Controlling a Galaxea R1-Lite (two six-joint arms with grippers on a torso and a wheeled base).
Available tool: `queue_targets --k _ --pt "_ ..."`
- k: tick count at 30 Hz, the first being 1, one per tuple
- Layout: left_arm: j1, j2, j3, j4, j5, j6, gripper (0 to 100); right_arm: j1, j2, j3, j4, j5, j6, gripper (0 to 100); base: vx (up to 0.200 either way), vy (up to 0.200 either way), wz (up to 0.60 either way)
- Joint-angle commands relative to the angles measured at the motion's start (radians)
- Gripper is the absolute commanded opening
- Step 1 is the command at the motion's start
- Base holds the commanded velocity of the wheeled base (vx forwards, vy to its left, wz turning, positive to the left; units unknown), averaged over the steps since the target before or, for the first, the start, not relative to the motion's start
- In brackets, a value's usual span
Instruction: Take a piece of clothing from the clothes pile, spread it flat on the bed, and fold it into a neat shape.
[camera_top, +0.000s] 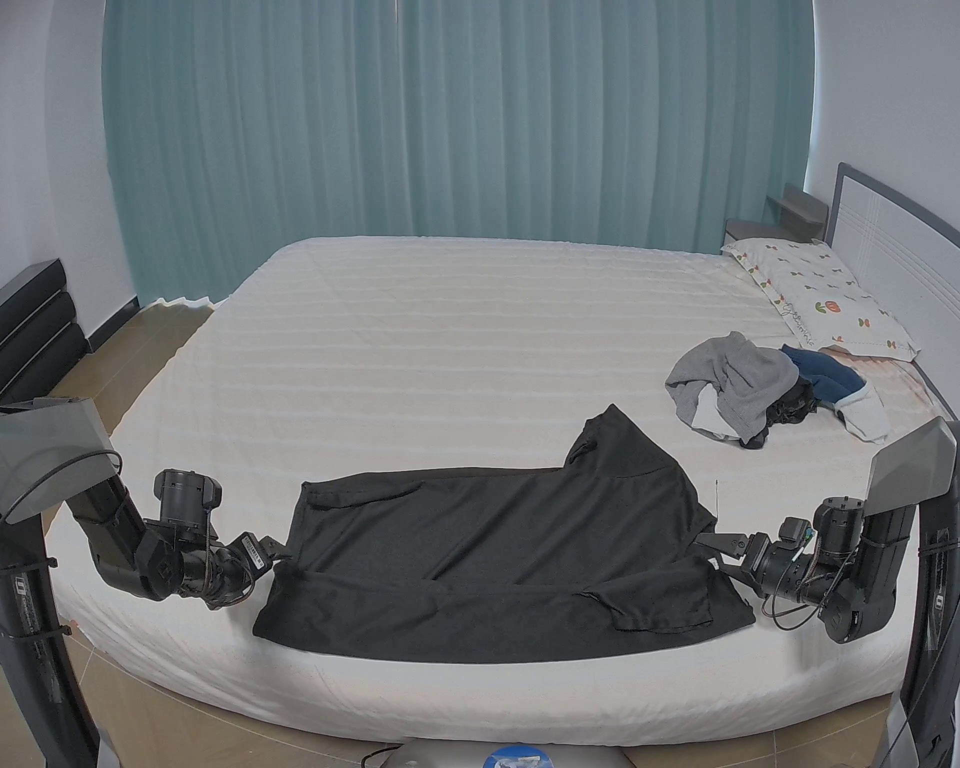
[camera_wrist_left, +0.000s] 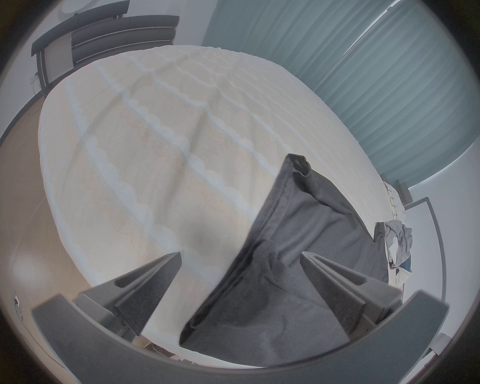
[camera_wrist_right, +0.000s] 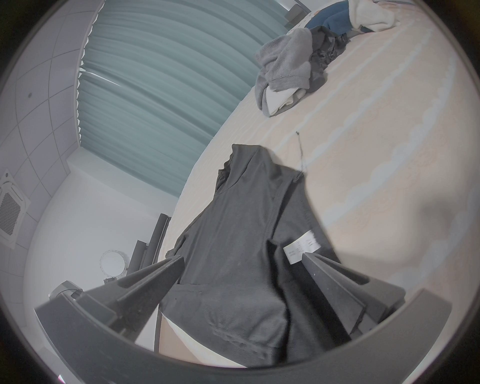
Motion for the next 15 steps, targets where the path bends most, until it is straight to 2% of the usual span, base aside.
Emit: queue_targets --k 1,6,10,15 --pt "-0.001 0.000 0.000 -0.001 -0.001 -0.002 100 0.000 -0.001 0.000 -0.012 0.000 0.000 100 0.000 0.000 0.00" --pt "-0.006 -0.005 -0.003 -0.001 0.001 -0.012 100 0.003 0.001 -0.004 -0.012 0.002 0.002 100 0.000 0.000 0.00" --pt "-0.033 -0.017 -0.023 -0.001 0.002 -0.081 100 0.003 -0.001 -0.004 -0.012 0.002 0.008 100 0.000 0.000 0.00" --pt "-0.059 -0.036 -0.028 -0.001 0.002 -0.123 100 0.000 -0.017 -0.009 -0.012 0.002 0.074 100 0.000 0.000 0.00"
